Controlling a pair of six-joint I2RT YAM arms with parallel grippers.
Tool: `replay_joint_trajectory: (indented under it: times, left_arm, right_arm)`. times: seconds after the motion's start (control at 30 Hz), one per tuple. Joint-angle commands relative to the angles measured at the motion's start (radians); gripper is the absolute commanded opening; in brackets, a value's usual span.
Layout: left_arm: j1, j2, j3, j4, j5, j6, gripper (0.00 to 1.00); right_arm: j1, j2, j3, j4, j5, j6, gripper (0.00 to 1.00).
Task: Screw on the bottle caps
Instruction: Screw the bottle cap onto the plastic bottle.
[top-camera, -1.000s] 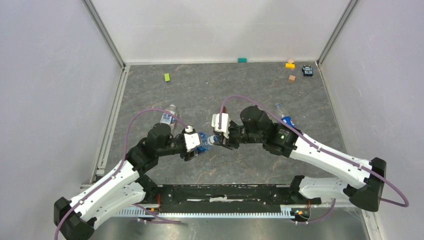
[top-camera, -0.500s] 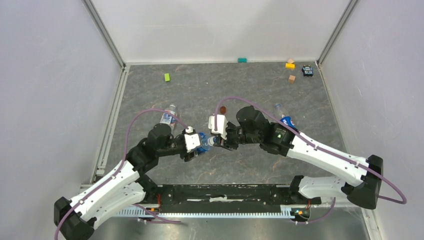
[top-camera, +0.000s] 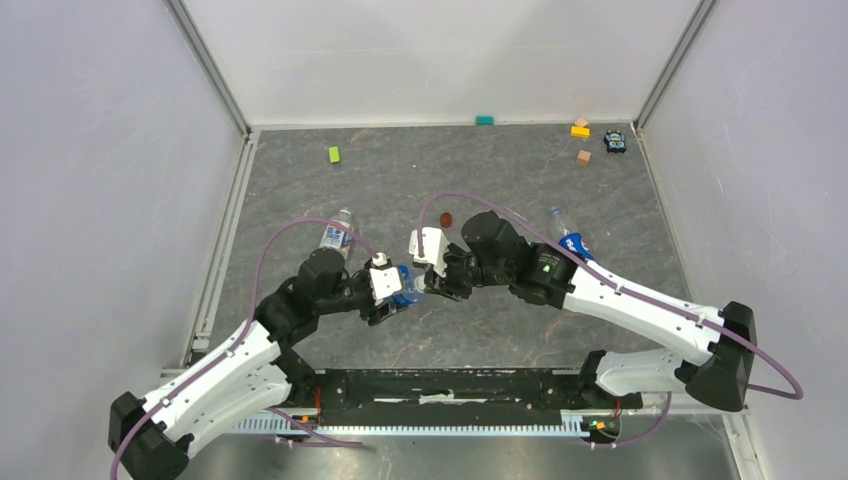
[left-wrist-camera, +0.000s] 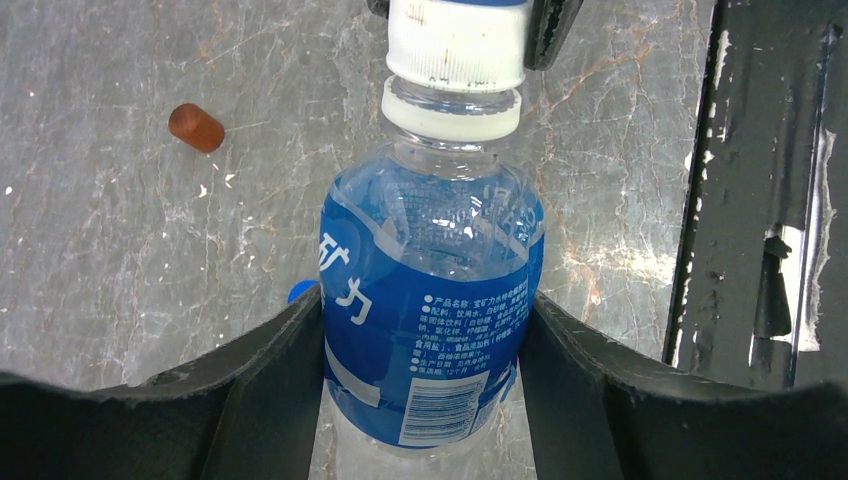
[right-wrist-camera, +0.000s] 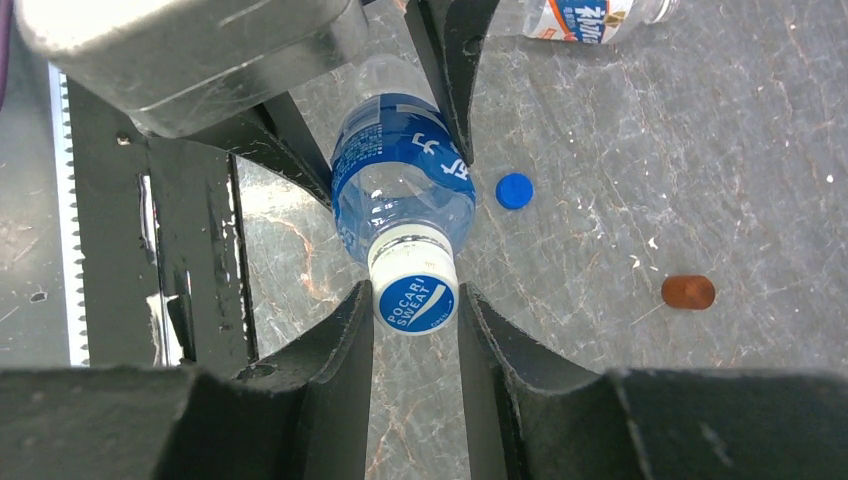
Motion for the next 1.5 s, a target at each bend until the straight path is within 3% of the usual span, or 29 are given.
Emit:
replay_joint_trajectory:
  times: [0.0,0.63,0.7,0.9,1.47]
  left_arm:
    - [-0.006,-0.026,0.006,0.124,0.02,-0.04,0.02]
    - [-0.028,-0.074,-0.038,0.194,-0.043,-0.027,0.02]
    - [-0.036,-0.076,-0.04,0.194,-0.057,-0.022,0.02]
    - [-0.057,-0.083,-0.044,0.194,-0.098,-0.011,0.02]
    - [-0.112,-0.079,-0.062,0.225,-0.207,0.014,0.02]
  right_arm:
    - [0.008,0.031,0.025,-0.021,0.026,0.057,0.0]
    - [-0.081,0.103,0.057,-0.026,-0.066,0.308,0.0]
    - [-0.09,0.111,0.062,-0.03,-0.068,0.34,0.05]
    - [-0.1,0.116,0.059,-0.014,-0.074,0.424,0.0]
    - [-0.129,0.131,0.007,0.041,0.036,0.857,0.02]
